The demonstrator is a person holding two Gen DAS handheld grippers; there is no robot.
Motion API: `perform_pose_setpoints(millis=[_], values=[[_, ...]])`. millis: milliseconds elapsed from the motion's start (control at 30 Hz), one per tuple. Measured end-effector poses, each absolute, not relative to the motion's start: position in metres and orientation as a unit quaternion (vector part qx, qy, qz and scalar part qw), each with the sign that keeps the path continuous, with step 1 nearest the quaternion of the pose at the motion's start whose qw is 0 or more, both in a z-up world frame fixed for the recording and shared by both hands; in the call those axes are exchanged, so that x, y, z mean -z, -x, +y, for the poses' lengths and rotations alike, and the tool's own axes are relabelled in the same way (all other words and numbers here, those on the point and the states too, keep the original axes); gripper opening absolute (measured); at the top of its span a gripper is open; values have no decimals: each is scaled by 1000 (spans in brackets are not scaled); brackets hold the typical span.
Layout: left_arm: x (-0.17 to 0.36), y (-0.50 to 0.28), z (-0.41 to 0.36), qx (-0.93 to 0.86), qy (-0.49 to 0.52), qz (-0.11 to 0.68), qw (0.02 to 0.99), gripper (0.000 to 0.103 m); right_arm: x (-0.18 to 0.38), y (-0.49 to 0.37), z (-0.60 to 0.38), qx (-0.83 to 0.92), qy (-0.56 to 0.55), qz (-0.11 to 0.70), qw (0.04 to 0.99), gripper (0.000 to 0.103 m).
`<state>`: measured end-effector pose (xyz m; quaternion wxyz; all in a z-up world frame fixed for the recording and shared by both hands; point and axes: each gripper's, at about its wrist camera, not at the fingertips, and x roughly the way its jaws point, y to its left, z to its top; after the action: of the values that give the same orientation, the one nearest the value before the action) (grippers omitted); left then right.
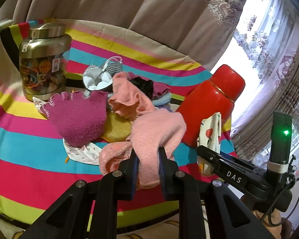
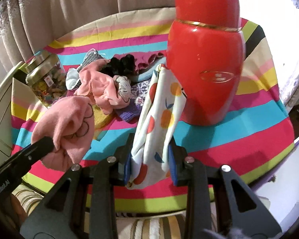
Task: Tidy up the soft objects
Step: 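Carry both held items into the white box and open both tools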
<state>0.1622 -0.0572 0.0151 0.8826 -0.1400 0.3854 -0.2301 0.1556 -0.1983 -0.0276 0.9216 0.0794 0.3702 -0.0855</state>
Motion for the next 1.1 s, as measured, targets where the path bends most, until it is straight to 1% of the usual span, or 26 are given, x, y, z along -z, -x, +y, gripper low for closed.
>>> perform_pose_setpoints(millis=[367,500,1100], values=[[-39,-129,-88,261,128,377,879,19,19,-103,-233,108,-102,359,921,34],[-42,-115,-103,281,139,383,869,19,18,-83,-248,116,-110,359,919,34],[-53,-71,-182,367,122,407,827,19,18,7,-336,215,-116,361,900,35]])
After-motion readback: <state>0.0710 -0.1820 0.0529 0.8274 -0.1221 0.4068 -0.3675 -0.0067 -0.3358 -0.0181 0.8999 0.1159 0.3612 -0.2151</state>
